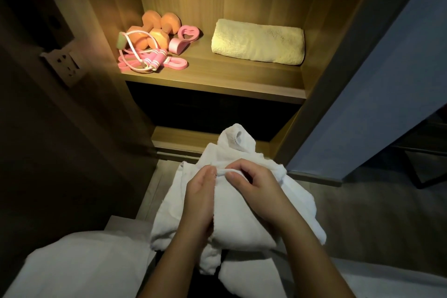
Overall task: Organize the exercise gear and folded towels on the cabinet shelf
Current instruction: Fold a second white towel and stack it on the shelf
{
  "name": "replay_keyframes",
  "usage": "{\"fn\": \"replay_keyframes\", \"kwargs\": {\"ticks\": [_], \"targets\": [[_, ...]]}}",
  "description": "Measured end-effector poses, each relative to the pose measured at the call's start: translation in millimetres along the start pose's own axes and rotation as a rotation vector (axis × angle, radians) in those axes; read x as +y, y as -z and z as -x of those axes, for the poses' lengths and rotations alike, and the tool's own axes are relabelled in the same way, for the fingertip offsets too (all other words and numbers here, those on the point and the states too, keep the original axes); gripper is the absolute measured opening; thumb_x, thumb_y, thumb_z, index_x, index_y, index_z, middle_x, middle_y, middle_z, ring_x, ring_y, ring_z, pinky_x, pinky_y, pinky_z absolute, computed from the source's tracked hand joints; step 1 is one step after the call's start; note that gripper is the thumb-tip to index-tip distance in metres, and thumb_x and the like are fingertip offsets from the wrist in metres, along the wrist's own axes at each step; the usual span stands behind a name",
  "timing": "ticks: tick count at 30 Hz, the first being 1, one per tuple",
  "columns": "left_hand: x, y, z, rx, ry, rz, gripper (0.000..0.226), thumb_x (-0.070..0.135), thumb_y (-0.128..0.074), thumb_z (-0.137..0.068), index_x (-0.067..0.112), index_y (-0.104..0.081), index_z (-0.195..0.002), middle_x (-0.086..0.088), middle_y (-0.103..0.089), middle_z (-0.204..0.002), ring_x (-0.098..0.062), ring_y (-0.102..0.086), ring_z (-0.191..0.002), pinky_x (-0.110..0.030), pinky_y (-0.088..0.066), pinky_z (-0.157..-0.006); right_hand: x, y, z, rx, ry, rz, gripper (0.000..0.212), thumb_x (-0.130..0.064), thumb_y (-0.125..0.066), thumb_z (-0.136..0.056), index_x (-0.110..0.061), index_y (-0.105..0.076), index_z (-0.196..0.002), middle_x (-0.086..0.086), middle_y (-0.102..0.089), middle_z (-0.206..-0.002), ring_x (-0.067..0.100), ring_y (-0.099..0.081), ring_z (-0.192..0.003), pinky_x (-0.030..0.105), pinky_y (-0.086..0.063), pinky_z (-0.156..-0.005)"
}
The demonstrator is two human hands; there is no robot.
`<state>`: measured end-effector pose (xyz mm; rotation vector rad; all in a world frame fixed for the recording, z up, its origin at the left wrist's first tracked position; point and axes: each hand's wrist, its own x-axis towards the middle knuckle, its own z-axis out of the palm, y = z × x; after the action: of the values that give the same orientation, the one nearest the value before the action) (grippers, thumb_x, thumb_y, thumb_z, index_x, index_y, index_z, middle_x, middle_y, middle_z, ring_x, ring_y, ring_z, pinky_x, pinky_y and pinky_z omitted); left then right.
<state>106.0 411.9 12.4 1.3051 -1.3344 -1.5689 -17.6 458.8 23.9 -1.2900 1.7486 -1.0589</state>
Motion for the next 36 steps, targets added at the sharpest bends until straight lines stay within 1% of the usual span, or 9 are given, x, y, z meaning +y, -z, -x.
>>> {"fn": "replay_keyframes", "kwargs": {"ticks": [4,10,15,21,24,27,31,34,36], "targets": [[4,5,2,-0.077,-0.074,-0.139,0.026,0.036,-0.042,-0.102,0.027,-0.060,-0.085,0.022,-0.065,-0.078,0.006,-0.062,-0.077,-0.007,-0.046,-0.054,-4,5,6,0.078,0.048,-0.064,0.005,-0.039,-0.056,-0.096,-0.039,-0.060,-0.093,-0.025,-0.063,-0.096,-0.003,-0.058,-0.097,0.006,-0.046,-0.074],[14,10,8,-0.148,-0.224,-0.325,0.028,0.034,-0.037,-0.102,0.025,-0.057,-0.085,0.010,-0.064,-0.079,-0.001,-0.061,-0.082,-0.009,-0.049,-0.063,-8,7,10,0.140,0.060,-0.105,0.005,-0.035,-0.060,-0.094,-0.035,-0.056,-0.092,-0.022,-0.063,-0.094,0.002,-0.060,-0.094,0.012,-0.050,-0.073],[15,9,13,-0.152,-0.349,-0.457,0.027,0.031,-0.036,-0.102,0.020,-0.060,-0.098,0.006,-0.065,-0.089,-0.011,-0.063,-0.080,-0.018,-0.053,-0.068,-11,4,15,0.171,0.090,-0.129,0.007,-0.028,-0.064,-0.093,-0.032,-0.060,-0.089,-0.019,-0.063,-0.090,0.004,-0.060,-0.092,0.011,-0.049,-0.073],[18,8,17,-0.188,-0.389,-0.429,0.029,0.052,-0.028,-0.097,0.037,-0.050,-0.084,0.016,-0.060,-0.077,0.001,-0.059,-0.087,-0.010,-0.050,-0.067,-12,0,15,0.185,0.092,-0.219,0.007,-0.022,-0.060,-0.096,-0.027,-0.059,-0.091,-0.025,-0.062,-0.112,-0.001,-0.058,-0.110,0.014,-0.050,-0.090],[14,10,14,-0.276,-0.392,-0.443,0.014,0.043,-0.042,-0.097,0.041,-0.050,-0.086,0.017,-0.061,-0.084,-0.003,-0.060,-0.076,-0.017,-0.051,-0.062,-9,1,15,0.200,0.054,-0.237,0.004,-0.027,-0.059,-0.096,-0.028,-0.057,-0.093,-0.018,-0.065,-0.101,0.004,-0.062,-0.098,0.020,-0.055,-0.080],[10,10,11,-0.302,-0.400,-0.496,0.018,0.039,-0.042,-0.101,0.040,-0.048,-0.084,0.017,-0.059,-0.076,0.000,-0.056,-0.068,-0.013,-0.044,-0.055,-12,19,13,0.168,0.100,-0.113,0.011,-0.029,-0.066,-0.090,-0.028,-0.056,-0.091,-0.010,-0.061,-0.085,0.012,-0.061,-0.081,0.024,-0.055,-0.067],[15,0,7,-0.272,-0.413,-0.573,0.015,0.042,-0.040,-0.100,0.036,-0.051,-0.092,0.019,-0.060,-0.081,0.003,-0.058,-0.080,-0.007,-0.044,-0.061,-16,48,1,0.017,0.144,0.217,0.014,-0.038,-0.065,-0.090,-0.027,-0.063,-0.099,-0.014,-0.058,-0.086,0.008,-0.056,-0.086,0.028,-0.050,-0.075],[20,-3,4,-0.305,-0.359,-0.557,0.016,0.054,-0.045,-0.095,0.040,-0.050,-0.090,0.021,-0.059,-0.086,0.004,-0.058,-0.083,-0.009,-0.047,-0.063,-23,60,-4,0.019,0.235,0.225,0.013,-0.038,-0.058,-0.094,-0.026,-0.059,-0.088,-0.016,-0.056,-0.084,0.006,-0.057,-0.082,0.020,-0.048,-0.068],[24,-3,3,-0.359,-0.305,-0.560,0.026,0.062,-0.045,-0.084,0.039,-0.049,-0.095,0.020,-0.059,-0.094,0.003,-0.059,-0.088,-0.019,-0.055,-0.071,-31,68,-7,0.057,0.293,0.141,0.011,-0.036,-0.054,-0.095,-0.031,-0.053,-0.086,-0.019,-0.056,-0.081,0.004,-0.057,-0.074,0.015,-0.045,-0.061]]}}
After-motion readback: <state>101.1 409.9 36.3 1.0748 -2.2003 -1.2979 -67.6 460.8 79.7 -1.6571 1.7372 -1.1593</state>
